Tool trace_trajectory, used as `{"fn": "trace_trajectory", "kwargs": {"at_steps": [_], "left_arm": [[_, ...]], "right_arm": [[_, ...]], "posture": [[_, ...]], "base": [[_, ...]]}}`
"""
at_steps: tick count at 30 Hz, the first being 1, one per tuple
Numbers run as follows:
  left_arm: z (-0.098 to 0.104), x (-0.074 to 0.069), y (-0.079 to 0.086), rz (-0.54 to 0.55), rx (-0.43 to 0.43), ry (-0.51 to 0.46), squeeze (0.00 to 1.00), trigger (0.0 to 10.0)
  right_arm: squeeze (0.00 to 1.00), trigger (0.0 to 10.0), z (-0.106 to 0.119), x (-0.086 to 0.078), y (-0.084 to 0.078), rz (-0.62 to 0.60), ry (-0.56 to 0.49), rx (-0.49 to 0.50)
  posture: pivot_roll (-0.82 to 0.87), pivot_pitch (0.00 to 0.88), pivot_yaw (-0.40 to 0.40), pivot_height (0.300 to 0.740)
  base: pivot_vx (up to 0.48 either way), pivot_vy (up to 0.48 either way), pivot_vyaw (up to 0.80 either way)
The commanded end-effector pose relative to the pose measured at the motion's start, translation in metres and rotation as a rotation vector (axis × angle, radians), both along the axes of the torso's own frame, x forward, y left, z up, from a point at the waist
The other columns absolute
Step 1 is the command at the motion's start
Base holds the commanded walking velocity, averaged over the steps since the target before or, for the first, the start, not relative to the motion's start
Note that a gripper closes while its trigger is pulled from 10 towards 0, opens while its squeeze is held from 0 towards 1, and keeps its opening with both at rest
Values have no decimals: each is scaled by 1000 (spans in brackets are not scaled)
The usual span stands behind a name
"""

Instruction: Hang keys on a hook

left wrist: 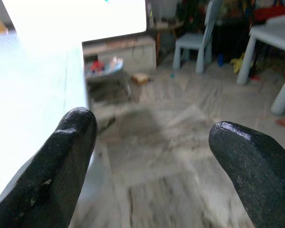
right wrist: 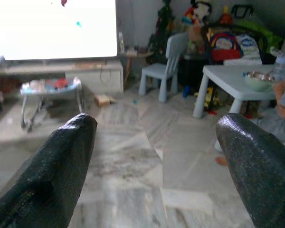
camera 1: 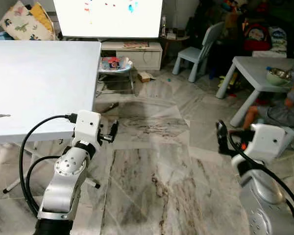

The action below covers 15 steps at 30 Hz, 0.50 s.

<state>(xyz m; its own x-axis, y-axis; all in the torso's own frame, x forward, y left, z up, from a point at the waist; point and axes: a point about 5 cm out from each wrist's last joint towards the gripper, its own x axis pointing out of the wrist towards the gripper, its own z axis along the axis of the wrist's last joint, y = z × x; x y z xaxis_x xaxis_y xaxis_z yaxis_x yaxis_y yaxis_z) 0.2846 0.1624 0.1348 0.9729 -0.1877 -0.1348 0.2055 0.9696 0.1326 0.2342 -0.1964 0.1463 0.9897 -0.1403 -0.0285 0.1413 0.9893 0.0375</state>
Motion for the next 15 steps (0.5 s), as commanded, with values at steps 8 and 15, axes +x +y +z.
{"fn": "trace_trajectory", "kwargs": {"at_steps": [8,15], "left_arm": [[-4,-7,-4,-85,-26,57,0,10000],[-12,-16,-3,-145,-44,149,0,10000]], "right_arm": [[0,10000,2,-13,-23,-5,-7,-76],[0,10000,9,-7,-24,-4,-44,-86]], "posture": [[103,0,-69,740],[109,0,-66,740]], "base": [[0,0,0],[0,0,0]]}}
